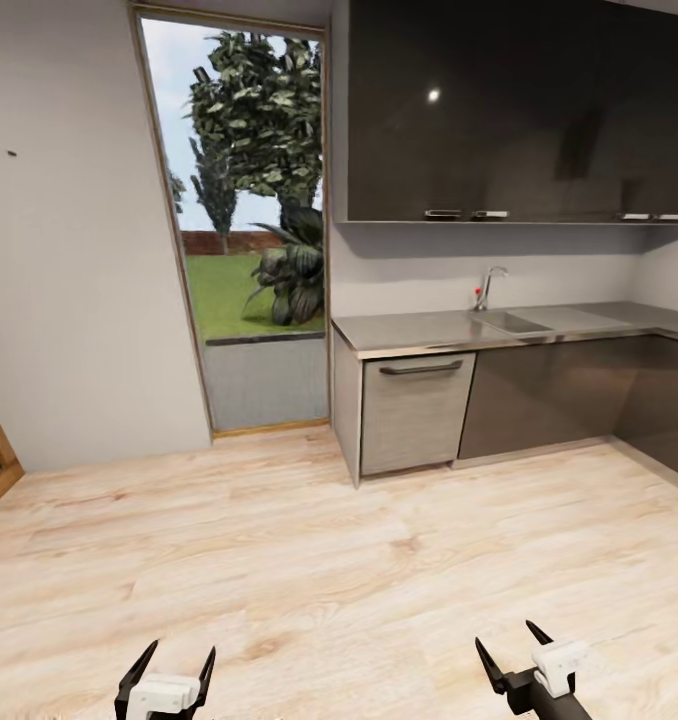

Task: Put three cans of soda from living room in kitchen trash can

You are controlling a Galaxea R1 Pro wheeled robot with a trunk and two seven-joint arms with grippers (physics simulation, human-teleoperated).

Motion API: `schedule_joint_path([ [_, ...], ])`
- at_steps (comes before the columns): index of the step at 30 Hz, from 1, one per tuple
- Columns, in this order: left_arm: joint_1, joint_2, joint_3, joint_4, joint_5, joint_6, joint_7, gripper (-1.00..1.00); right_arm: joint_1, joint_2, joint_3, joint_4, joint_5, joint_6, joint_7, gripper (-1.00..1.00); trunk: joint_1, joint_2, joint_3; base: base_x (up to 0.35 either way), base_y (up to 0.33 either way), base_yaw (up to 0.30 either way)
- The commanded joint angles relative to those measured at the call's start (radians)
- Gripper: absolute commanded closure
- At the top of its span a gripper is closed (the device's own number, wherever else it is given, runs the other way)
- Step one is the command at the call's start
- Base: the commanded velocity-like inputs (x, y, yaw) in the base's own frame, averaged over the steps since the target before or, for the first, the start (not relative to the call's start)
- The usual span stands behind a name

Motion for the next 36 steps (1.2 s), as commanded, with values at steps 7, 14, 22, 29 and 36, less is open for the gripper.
schedule_joint_path([
  [7, 0.0, 0.0, 0.0, 0.001, -0.003, 0.0, 0.0, -1.0, 0.0, 0.0, 0.001, 0.0, 0.001, 0.001, 0.0, -1.0, 0.0, 0.0, 0.0, 0.0, 0.0, 0.235],
  [14, 0.0, 0.0, 0.0, 0.001, -0.005, 0.0, 0.0, -1.0, 0.0, 0.0, 0.002, 0.0, 0.001, 0.002, 0.0, -1.0, 0.0, 0.0, 0.0, 0.0, 0.0, 0.241],
  [22, 0.0, 0.0, 0.0, 0.006, -0.006, 0.0, 0.0, -1.0, 0.0, 0.0, 0.003, 0.001, 0.001, 0.002, 0.0, -1.0, 0.0, 0.0, 0.0, 0.0, 0.0, 0.105],
  [29, 0.0, 0.0, 0.0, 0.033, -0.002, 0.0, 0.0, -1.0, 0.0, 0.0, 0.006, 0.002, 0.002, 0.001, 0.0, -1.0, 0.0, 0.0, -0.003, -0.055, 0.0, 0.011],
  [36, 0.0, 0.0, 0.0, 0.036, -0.002, 0.0, 0.0, -1.0, 0.0, 0.0, 0.008, 0.002, 0.004, 0.001, 0.0, -1.0, 0.0, 0.0, -0.004, -0.074, 0.0, 0.001],
])
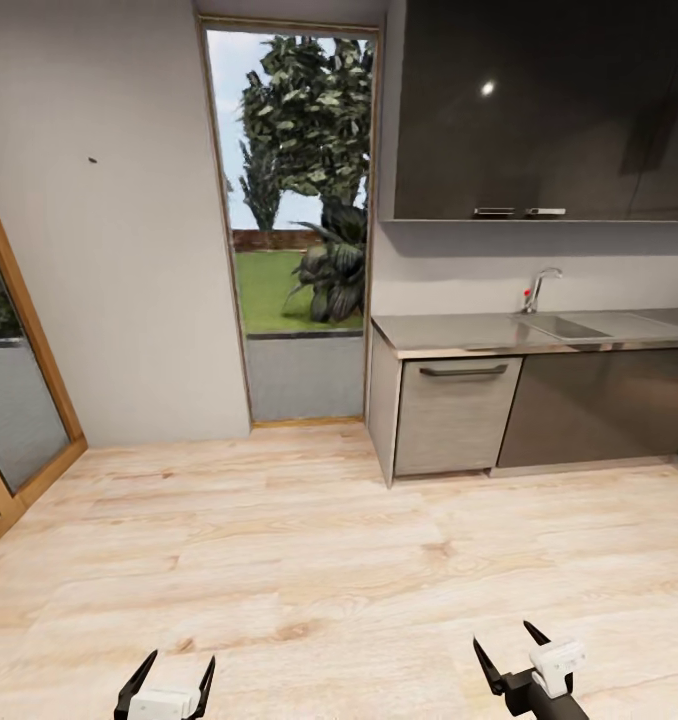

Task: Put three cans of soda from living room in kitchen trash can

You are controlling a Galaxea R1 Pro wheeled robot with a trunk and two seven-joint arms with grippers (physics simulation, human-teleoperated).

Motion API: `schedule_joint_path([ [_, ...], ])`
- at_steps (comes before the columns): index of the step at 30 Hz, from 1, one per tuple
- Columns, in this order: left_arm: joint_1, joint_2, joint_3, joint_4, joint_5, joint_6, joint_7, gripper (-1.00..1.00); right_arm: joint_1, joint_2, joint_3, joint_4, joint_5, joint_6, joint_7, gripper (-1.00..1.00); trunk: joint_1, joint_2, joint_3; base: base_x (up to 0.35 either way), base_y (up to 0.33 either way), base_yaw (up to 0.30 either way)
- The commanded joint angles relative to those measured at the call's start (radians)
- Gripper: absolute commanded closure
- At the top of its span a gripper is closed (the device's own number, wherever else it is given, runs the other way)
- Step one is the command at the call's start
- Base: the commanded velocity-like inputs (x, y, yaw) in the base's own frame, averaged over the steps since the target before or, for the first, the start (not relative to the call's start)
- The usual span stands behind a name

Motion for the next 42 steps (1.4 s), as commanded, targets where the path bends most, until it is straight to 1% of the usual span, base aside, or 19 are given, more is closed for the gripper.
schedule_joint_path([
  [1, 0.0, 0.0, 0.0, 0.0, 0.0, 0.0, 0.0, -1.0, 0.0, 0.0, 0.0, 0.0, 0.0, 0.0, 0.0, -1.0, 0.0, 0.0, 0.0, -0.023, 0.0, 0.0],
  [4, 0.0, 0.0, 0.0, 0.001, -0.001, 0.0, 0.0, -1.0, 0.0, 0.0, 0.001, 0.0, 0.001, 0.0, 0.0, -1.0, 0.0, 0.0, -0.001, -0.015, 0.0, 0.002],
  [5, 0.0, 0.0, 0.0, 0.001, -0.001, 0.0, 0.0, -1.0, 0.0, 0.007, 0.004, 0.003, 0.004, 0.001, 0.0, -1.0, 0.0, 0.0, -0.002, -0.049, 0.0, 0.08],
  [7, 0.0, 0.0, 0.0, 0.001, -0.001, 0.0, 0.0, -1.0, 0.0, 0.009, 0.003, 0.005, 0.006, 0.001, 0.001, -1.0, 0.0, 0.0, -0.004, -0.118, -0.002, 0.086],
  [13, 0.0, 0.0, 0.0, 0.001, -0.001, 0.0, 0.0, -1.0, 0.0, 0.011, 0.004, 0.009, 0.007, 0.002, 0.001, -1.0, 0.0, 0.0, -0.013, -0.109, -0.02, 0.091],
  [25, 0.0, 0.0, 0.0, 0.001, 0.003, 0.0, 0.0, -1.0, 0.0, 0.012, 0.005, 0.012, 0.011, 0.002, 0.001, -1.0, 0.0, 0.0, -0.029, -0.035, -0.004, 0.098],
  [31, 0.0, 0.0, 0.0, 0.0, 0.007, 0.0, 0.0, -1.0, 0.0, 0.012, 0.005, 0.013, 0.011, 0.001, 0.002, -1.0, 0.0, 0.0, -0.037, -0.23, 0.058, 0.104],
  [42, 0.0, 0.0, 0.0, 0.001, 0.004, -0.001, 0.0, -1.0, 0.0, 0.011, 0.006, 0.019, 0.011, 0.0, 0.003, -1.0, 0.0, 0.0, -0.053, -0.287, 0.152, 0.108],
])
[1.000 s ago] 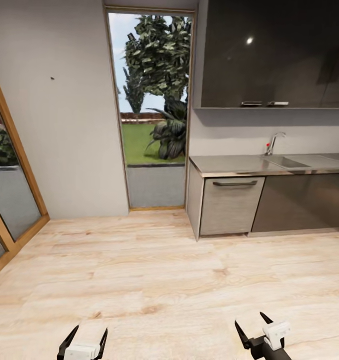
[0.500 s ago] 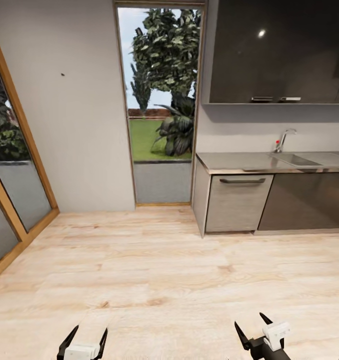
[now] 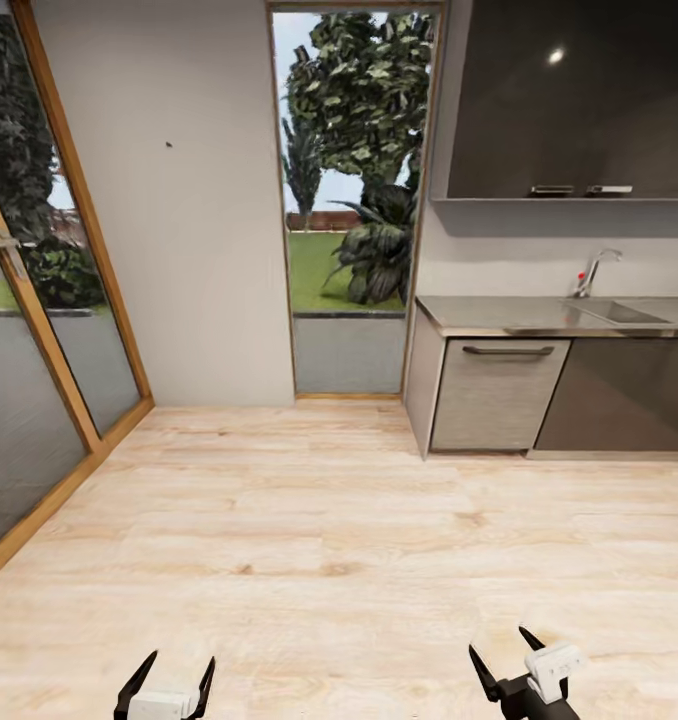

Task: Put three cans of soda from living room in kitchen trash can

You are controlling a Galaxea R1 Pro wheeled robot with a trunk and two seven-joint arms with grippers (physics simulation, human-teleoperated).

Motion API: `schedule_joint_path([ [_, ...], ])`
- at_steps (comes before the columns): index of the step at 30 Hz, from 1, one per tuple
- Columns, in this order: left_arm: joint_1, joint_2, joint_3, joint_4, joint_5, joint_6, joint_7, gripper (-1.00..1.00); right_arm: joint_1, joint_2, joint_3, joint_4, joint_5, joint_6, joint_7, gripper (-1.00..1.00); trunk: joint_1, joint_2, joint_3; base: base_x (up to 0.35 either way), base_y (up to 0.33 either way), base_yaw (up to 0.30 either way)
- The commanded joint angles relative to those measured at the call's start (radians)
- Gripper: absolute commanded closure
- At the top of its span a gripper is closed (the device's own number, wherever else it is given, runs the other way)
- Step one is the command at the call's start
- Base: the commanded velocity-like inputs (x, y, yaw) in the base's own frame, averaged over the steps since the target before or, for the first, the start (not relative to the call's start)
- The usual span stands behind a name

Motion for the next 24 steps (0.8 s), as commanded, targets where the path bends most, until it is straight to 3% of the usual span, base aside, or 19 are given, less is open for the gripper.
schedule_joint_path([
  [1, 0.0, 0.0, 0.0, 0.0, 0.0, 0.0, 0.0, -1.0, 0.0, 0.0, 0.001, 0.0, 0.0, 0.0, 0.0, -1.0, 0.0, 0.0, -0.001, -0.294, 0.166, 0.109],
  [10, 0.0, 0.0, 0.0, 0.0, 0.003, -0.001, 0.0, -1.0, 0.0, 0.0, 0.001, 0.002, -0.004, 0.0, 0.0, -1.0, 0.0, 0.0, -0.011, -0.267, 0.161, 0.081],
  [19, 0.0, 0.0, 0.0, 0.0, 0.004, -0.001, 0.0, -1.0, 0.0, 0.032, -0.003, 0.008, -0.006, 0.0, -0.003, -1.0, 0.0, 0.0, -0.011, -0.036, 0.023, 0.165],
  [24, 0.0, 0.0, 0.0, 0.0, 0.004, -0.001, -0.001, -1.0, 0.0, 0.035, -0.005, 0.01, -0.005, -0.001, -0.003, -1.0, 0.0, 0.0, -0.011, -0.003, 0.002, 0.248],
])
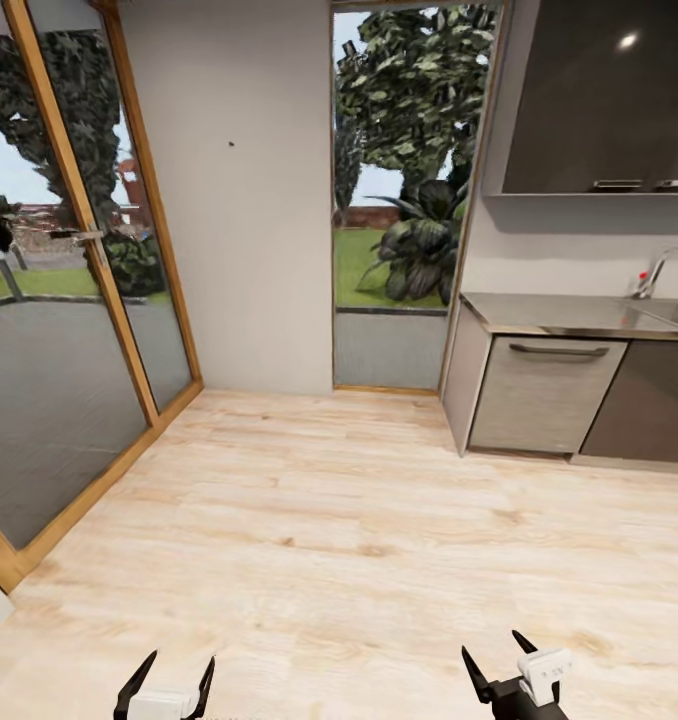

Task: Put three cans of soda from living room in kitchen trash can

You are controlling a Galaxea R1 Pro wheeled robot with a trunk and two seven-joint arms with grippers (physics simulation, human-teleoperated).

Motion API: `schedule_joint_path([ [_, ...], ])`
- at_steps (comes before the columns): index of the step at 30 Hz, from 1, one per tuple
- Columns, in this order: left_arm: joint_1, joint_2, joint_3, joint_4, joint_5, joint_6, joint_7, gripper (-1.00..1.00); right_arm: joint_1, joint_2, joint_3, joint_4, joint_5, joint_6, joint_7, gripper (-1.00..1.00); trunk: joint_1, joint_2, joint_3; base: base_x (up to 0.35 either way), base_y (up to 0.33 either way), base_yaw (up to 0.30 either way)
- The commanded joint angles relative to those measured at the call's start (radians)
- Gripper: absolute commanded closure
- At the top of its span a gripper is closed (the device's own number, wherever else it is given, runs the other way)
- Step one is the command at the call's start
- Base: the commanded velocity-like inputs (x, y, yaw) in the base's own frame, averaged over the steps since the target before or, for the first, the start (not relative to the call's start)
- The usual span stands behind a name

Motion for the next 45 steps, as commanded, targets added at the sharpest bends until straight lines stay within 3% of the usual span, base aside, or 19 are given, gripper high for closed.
schedule_joint_path([
  [1, 0.0, 0.0, 0.0, 0.0, 0.0, 0.0, 0.0, -1.0, 0.0, 0.0, 0.0, 0.0, 0.0, 0.0, 0.0, -1.0, 0.0, 0.0, 0.0, -0.001, 0.001, 0.254],
  [12, 0.0, 0.001, 0.0, 0.0, 0.0, 0.0, -0.001, -1.0, 0.0, 0.001, -0.001, 0.003, 0.001, 0.0, 0.0, -1.0, 0.0, 0.0, 0.0, 0.0, 0.1, 0.256],
  [45, 0.0, 0.001, 0.0, -0.001, -0.001, 0.0, -0.001, -1.0, 0.0, 0.001, -0.001, 0.011, 0.002, -0.002, 0.0, -1.0, 0.0, 0.0, 0.0, -0.067, 0.279, 0.258],
])
